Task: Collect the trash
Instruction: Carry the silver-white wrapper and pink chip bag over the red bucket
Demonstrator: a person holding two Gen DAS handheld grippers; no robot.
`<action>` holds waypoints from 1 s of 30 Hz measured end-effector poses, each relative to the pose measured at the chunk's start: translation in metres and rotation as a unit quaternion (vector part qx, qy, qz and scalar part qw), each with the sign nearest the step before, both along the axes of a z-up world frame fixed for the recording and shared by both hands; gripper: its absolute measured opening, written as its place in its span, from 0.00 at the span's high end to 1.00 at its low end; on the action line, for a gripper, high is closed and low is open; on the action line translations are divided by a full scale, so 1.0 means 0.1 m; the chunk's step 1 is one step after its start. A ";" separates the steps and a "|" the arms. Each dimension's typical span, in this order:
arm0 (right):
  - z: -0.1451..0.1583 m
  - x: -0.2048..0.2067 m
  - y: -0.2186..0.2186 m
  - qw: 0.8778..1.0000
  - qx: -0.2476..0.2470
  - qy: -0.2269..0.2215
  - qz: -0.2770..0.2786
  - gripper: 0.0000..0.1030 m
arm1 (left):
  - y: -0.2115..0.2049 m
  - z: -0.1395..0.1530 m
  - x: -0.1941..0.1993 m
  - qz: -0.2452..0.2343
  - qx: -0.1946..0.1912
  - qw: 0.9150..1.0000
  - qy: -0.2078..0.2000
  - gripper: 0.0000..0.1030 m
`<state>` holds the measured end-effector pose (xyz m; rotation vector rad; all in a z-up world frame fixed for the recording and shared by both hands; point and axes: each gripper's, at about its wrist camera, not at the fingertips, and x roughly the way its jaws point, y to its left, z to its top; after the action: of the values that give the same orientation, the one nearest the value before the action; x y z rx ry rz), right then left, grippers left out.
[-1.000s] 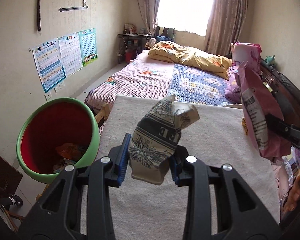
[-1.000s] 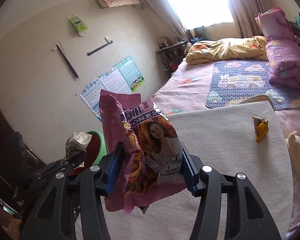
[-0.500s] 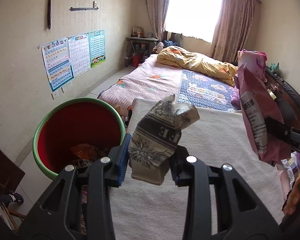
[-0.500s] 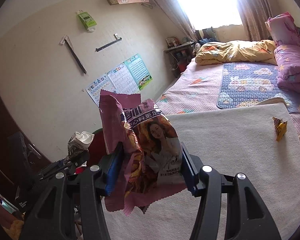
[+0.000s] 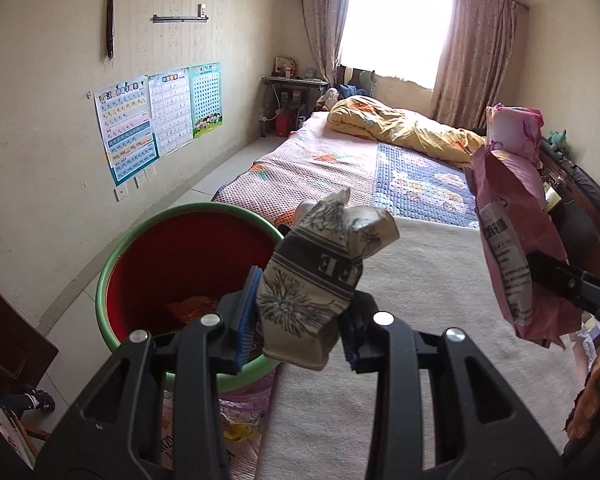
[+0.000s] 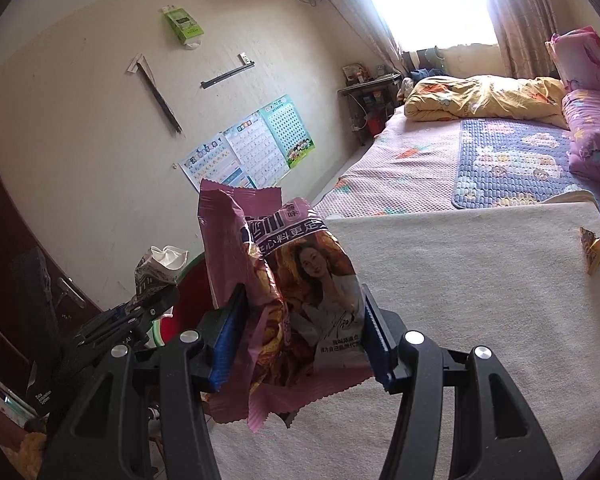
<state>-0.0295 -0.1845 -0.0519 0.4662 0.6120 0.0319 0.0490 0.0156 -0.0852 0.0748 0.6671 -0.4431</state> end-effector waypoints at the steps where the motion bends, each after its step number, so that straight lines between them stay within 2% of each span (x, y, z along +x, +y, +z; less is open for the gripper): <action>1: -0.01 0.01 0.02 1.000 0.000 0.001 0.000 0.49 | 0.00 0.00 0.01 -0.001 0.000 1.000 0.000 0.67; 18: -0.08 0.18 0.17 1.000 0.003 0.004 -0.001 0.49 | 0.12 -0.04 0.19 -0.010 0.011 1.000 0.002 0.67; 30: -0.14 0.42 0.36 1.000 0.005 0.014 0.022 0.49 | 0.32 -0.10 0.34 0.007 0.017 1.000 0.011 0.67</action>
<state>0.0120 -0.1485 -0.0660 0.4625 0.6496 0.0705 0.0831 0.0479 -0.0955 0.0968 0.6962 -0.4201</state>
